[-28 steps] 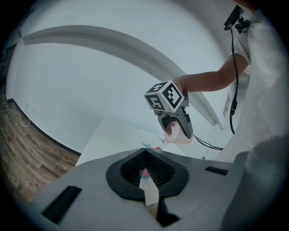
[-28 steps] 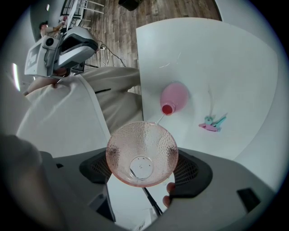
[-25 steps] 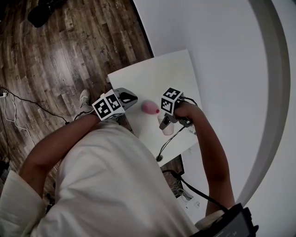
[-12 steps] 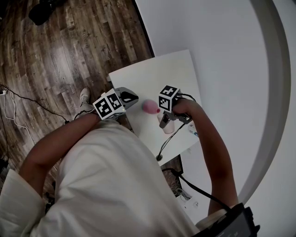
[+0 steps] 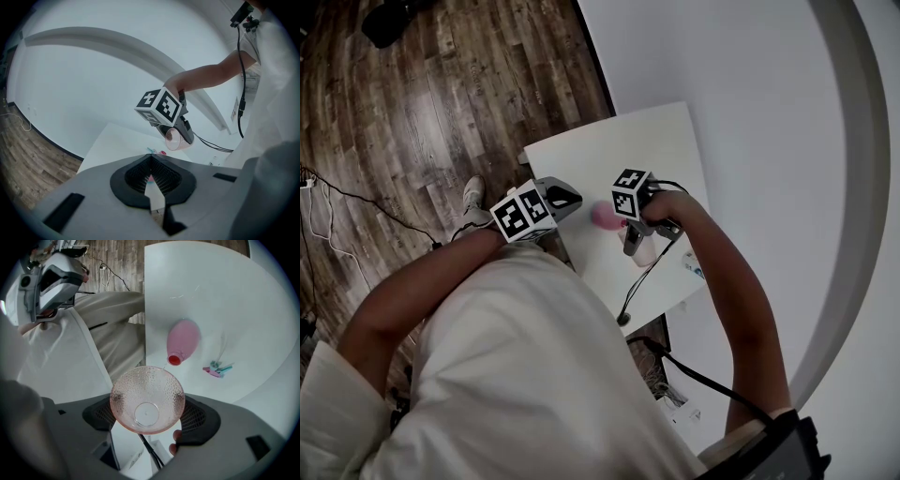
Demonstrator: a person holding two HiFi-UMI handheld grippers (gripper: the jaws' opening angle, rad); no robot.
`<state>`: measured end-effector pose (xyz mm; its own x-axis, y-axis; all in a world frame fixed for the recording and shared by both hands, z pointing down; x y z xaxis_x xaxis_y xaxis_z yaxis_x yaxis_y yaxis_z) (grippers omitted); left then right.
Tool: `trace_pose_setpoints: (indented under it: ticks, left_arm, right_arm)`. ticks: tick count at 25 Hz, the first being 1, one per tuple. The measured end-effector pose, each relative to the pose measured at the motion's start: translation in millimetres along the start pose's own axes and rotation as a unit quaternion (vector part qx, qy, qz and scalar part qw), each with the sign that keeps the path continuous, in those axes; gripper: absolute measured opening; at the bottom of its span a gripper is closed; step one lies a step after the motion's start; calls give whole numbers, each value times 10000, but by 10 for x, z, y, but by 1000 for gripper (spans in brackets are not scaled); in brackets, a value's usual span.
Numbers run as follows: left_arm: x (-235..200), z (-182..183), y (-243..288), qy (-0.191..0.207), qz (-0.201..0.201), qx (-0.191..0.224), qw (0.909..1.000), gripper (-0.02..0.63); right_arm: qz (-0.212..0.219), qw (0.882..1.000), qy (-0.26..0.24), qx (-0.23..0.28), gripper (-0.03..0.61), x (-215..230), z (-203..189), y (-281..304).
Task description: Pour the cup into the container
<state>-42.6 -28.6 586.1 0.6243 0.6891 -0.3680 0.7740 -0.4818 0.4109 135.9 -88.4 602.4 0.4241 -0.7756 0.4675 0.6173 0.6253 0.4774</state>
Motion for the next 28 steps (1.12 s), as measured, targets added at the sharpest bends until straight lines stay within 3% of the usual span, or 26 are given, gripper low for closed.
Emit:
trace_pose_setpoints:
  ticks: [4, 9, 14, 18, 21, 23, 28]
  left_arm:
    - [-48, 16, -111, -9, -16, -32, 10000, 11]
    - [-66, 30, -287, 83, -52, -146, 9998, 11]
    - [-17, 99, -205, 228, -157, -340, 9990, 11]
    - [18, 131, -152, 376, -228, -502, 9978, 11]
    - [-8, 201, -108, 409, -244, -543, 9974, 11]
    - [0, 250, -104, 385, -224, -502, 9977, 11]
    - [28, 429, -173, 256, -88, -275, 9993, 11]
  right_arm:
    - [-43, 9999, 95, -94, 385, 17, 105, -114]
    - [93, 9995, 241, 166, 385, -82, 215, -162]
    - [299, 9964, 229, 760, 385, -64, 171, -61]
    - [465, 9872, 301, 1496, 385, -34, 99, 37]
    - [563, 9726, 380, 2221, 385, -11, 7, 40]
    - [599, 9568, 421, 2815, 385, -48, -84, 18]
    - [612, 8932, 595, 4415, 385, -192, -442, -81]
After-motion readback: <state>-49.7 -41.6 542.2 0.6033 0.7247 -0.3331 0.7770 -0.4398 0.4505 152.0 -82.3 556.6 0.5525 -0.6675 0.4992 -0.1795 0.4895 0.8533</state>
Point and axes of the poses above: the fingertips, and each gripper's own axes: y forward along the fingers, x to its right, z out of its top, the point moved 6 cm from there along -y, backward along the fingers, and after that the axes turned 4 degrees about y, right-handed, at the moved point
